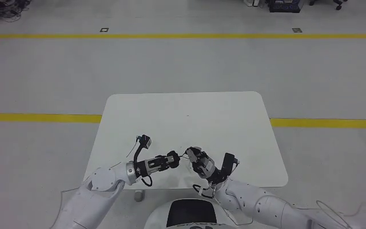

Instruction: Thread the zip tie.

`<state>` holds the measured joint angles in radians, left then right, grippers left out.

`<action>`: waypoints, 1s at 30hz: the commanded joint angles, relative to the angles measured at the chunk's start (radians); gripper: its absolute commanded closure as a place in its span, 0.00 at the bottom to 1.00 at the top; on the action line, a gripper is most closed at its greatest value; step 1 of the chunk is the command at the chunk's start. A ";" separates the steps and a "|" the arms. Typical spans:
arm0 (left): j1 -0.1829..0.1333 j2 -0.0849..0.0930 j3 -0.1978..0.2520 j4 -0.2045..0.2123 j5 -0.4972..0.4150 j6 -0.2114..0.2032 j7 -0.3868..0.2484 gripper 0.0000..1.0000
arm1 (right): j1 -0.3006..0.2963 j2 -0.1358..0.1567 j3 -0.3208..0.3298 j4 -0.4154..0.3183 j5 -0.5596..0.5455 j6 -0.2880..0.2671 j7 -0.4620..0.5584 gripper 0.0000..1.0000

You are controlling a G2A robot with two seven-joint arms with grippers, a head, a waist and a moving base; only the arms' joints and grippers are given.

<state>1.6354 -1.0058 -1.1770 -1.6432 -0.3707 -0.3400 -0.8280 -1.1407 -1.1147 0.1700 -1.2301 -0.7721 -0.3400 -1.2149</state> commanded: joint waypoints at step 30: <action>-0.002 0.001 0.000 0.005 -0.008 0.000 -0.002 1.00 | -0.010 0.005 0.000 0.032 0.017 0.000 0.028 1.00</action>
<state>1.6342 -1.0044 -1.1779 -1.6386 -0.3796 -0.3400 -0.8299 -1.1513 -1.1102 0.1700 -1.1990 -0.7562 -0.3400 -1.1871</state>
